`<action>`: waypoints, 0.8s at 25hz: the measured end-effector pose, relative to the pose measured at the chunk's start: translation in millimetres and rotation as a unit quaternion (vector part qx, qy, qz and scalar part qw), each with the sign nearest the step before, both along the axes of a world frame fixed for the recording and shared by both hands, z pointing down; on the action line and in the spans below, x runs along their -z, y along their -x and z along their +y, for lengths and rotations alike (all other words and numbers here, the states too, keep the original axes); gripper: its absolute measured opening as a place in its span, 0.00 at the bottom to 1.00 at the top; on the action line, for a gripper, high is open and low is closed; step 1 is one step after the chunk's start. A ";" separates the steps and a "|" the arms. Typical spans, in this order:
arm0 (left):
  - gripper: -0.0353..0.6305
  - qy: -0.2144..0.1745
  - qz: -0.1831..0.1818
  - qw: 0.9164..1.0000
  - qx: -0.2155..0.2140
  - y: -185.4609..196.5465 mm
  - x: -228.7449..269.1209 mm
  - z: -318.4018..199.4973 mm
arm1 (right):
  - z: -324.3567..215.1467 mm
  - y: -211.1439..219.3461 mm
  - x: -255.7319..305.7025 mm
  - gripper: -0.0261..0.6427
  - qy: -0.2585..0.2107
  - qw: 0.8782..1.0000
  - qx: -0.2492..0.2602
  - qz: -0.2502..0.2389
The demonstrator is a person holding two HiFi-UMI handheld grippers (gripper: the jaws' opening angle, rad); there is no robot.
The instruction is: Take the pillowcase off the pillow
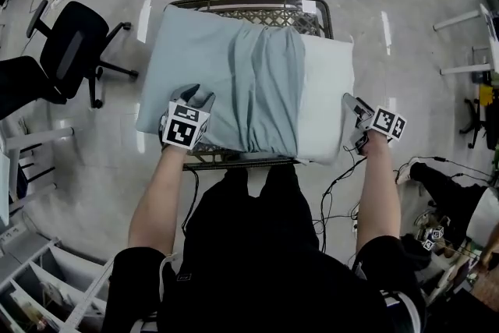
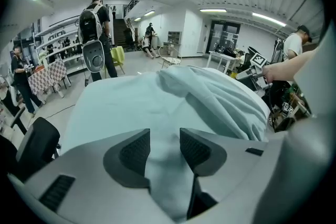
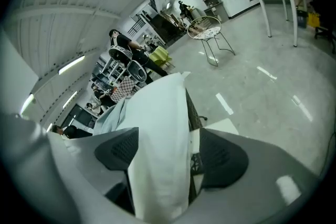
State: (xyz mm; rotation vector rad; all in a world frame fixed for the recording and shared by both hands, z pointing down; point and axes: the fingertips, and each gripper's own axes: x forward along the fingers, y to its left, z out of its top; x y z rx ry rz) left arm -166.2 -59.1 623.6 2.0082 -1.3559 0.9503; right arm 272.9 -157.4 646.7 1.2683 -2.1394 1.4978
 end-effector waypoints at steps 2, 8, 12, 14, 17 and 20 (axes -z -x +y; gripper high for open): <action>0.33 -0.007 -0.003 1.000 -0.004 7.5 0.0 6.9 | 37.7 1.6 -3.6 0.63 0.021 0.999 0.023 -0.004; 0.33 -0.001 0.000 1.000 -0.018 1.2 3.9 36.6 | 108.4 35.7 -21.9 0.76 0.061 0.996 0.056 -0.030; 0.35 0.029 0.037 0.999 -0.019 -41.2 -1.3 77.0 | 108.4 42.8 -35.2 0.76 0.055 0.997 0.038 -0.031; 0.38 0.046 0.037 0.998 -0.027 -68.1 -12.5 100.3 | 107.4 48.8 -36.8 0.76 0.052 0.997 0.038 -0.041; 0.45 0.046 0.009 0.999 -0.025 -87.4 -30.1 114.3 | 108.9 59.5 -33.6 0.68 0.045 0.995 0.048 -0.070; 0.45 0.032 -0.024 0.999 -0.010 -86.2 -38.5 104.1 | 106.5 66.4 -21.0 0.54 0.028 0.993 0.068 -0.093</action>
